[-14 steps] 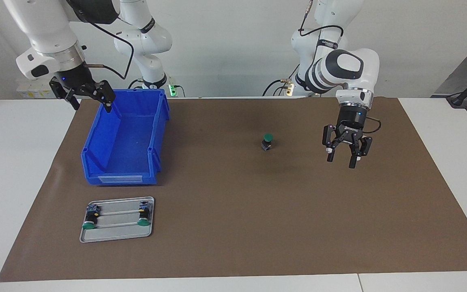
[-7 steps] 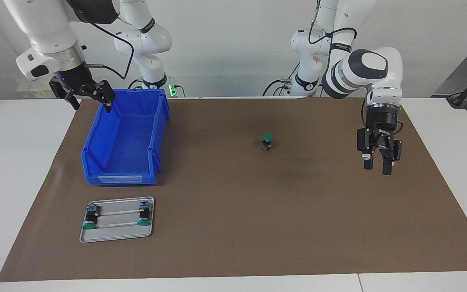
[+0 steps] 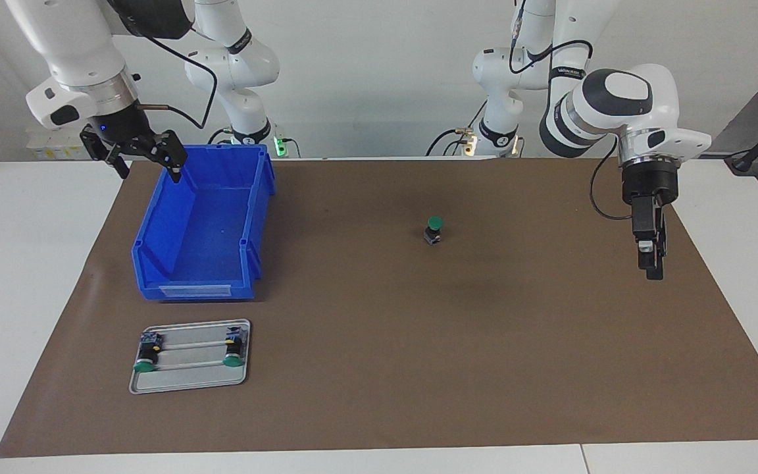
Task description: Place and press button with both arms
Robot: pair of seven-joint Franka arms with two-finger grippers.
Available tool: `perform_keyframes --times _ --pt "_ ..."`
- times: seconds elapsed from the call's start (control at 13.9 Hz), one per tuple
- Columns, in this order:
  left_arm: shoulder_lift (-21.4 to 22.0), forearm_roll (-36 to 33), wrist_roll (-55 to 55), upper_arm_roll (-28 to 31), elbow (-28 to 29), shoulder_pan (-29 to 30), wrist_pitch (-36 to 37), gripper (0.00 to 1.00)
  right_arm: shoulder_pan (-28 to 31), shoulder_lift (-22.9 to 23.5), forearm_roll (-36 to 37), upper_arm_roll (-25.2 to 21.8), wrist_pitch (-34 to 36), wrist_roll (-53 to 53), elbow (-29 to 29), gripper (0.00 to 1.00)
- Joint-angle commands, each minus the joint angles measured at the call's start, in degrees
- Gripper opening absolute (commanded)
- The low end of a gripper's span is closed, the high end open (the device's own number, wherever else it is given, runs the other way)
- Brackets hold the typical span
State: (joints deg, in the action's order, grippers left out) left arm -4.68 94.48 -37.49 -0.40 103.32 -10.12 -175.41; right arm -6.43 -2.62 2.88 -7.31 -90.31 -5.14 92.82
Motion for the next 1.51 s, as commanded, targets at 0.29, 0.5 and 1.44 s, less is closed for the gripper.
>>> perform_keyframes --times 0.29,0.5,1.44 --pt "-0.7 -11.8 27.3 -0.5 -5.1 0.7 0.2 0.87 0.3 -0.8 -0.4 0.4 0.5 -0.3 0.4 1.0" --pt "-0.1 -12.6 27.6 -0.7 -5.4 0.6 0.3 0.87 0.3 -0.8 -0.4 0.4 0.5 -0.3 0.4 1.0" --pt "1.5 -19.1 54.8 -0.3 -9.2 0.7 8.7 0.99 0.3 -0.8 -0.4 0.4 0.5 -0.3 0.4 1.0"
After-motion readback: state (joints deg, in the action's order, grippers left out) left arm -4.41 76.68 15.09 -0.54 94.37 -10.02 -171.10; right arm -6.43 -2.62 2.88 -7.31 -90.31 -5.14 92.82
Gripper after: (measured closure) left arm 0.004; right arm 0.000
